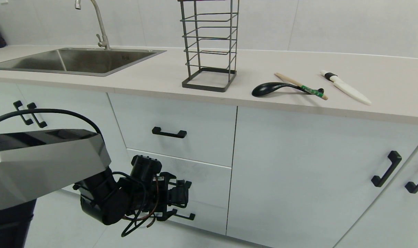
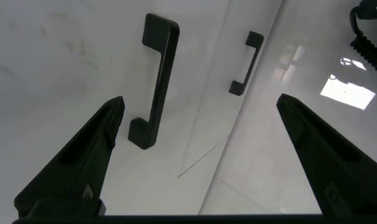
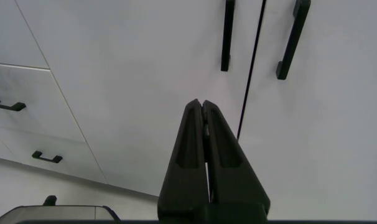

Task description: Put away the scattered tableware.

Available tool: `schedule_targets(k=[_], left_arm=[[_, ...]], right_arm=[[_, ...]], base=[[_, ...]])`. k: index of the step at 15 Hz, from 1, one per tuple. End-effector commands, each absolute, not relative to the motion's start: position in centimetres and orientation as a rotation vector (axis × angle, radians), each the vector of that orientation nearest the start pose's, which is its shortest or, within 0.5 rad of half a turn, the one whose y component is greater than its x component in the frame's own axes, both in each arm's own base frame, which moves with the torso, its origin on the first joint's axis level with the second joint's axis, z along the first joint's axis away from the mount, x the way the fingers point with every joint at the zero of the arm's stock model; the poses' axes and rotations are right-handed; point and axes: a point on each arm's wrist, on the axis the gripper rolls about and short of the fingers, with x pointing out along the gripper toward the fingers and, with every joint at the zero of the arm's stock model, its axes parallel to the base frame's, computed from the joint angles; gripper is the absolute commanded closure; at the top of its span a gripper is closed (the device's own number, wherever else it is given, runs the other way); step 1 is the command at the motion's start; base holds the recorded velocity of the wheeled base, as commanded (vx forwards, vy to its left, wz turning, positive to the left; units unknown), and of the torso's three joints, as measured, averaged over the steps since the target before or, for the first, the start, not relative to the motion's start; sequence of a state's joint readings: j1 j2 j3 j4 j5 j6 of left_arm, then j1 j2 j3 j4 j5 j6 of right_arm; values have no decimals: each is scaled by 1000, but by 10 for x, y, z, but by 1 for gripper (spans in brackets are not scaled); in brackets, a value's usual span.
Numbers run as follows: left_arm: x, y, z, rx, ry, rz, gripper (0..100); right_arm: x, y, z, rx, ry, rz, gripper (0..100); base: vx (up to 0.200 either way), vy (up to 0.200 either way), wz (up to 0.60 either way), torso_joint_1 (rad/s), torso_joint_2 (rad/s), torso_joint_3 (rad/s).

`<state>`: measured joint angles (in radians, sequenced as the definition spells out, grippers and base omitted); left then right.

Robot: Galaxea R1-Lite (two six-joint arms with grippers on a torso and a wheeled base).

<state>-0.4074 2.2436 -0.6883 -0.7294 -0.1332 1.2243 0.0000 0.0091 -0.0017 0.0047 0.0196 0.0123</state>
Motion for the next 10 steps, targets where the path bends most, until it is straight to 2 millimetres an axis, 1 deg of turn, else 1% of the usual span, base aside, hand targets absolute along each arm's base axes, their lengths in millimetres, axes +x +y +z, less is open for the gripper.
schedule_targets(k=[1, 5, 7, 8, 9, 10], left_arm=[[306, -136, -17, 1234, 418, -962, 0], [305, -138, -23, 1236, 430, -980, 0], [309, -141, -27, 1238, 428, -982, 0], [313, -142, -25, 1240, 415, -971, 0], [313, -142, -25, 1240, 415, -971, 0], [319, -144, -25, 1243, 400, -962, 0]], right_arm=[[-22, 0, 76, 12, 14, 20, 100], [-22, 0, 76, 11, 14, 20, 100], [-22, 0, 76, 12, 14, 20, 100], [-22, 0, 76, 12, 14, 20, 100], [-22, 0, 76, 12, 14, 20, 100], [-22, 0, 76, 12, 14, 20, 100]], base=[[0, 0, 0, 0, 0, 0], [0, 0, 0, 0, 0, 0], [0, 0, 0, 0, 0, 0], [0, 0, 0, 0, 0, 0], [0, 0, 0, 0, 0, 0], [0, 0, 0, 0, 0, 0]])
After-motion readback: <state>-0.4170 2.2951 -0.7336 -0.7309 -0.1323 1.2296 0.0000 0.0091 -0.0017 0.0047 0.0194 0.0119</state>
